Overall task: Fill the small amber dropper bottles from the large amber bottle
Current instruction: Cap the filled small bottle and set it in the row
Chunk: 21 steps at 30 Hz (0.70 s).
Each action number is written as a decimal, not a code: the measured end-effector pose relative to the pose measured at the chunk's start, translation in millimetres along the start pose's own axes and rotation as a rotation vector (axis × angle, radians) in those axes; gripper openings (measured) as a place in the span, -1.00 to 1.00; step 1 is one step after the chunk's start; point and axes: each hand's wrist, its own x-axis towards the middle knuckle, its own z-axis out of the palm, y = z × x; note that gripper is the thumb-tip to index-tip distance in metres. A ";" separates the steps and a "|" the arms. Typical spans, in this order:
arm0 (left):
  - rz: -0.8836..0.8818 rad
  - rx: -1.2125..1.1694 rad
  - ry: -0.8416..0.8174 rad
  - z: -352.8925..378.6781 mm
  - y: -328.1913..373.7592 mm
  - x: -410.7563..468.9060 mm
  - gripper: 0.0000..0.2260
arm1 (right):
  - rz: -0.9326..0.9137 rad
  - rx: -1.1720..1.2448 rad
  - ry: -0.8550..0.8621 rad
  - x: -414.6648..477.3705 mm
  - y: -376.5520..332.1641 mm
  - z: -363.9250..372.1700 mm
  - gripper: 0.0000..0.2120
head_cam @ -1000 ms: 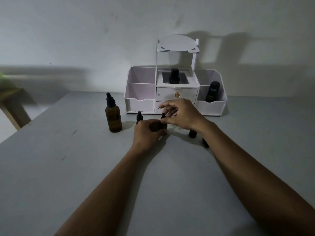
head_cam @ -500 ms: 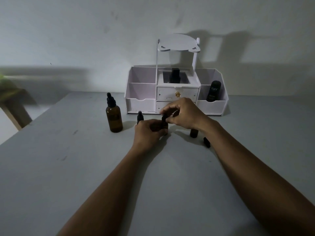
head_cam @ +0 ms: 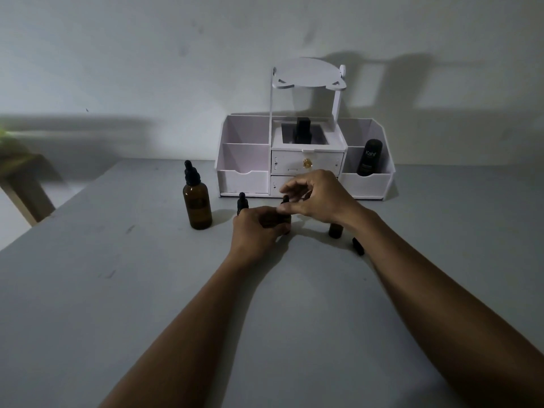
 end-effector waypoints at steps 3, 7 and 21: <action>-0.019 -0.014 -0.011 -0.1 1.0 0.0 -0.69 | -0.023 -0.005 -0.038 0.0 -0.4 0.1 -0.74; 0.001 0.010 -0.004 -0.5 0.0 0.8 -0.72 | -0.004 -0.046 0.018 0.5 -0.9 3.3 -0.70; -0.002 -0.002 -0.001 1.7 -6.0 4.6 -0.71 | -0.045 -0.012 -0.011 -0.7 -0.7 -1.0 -0.70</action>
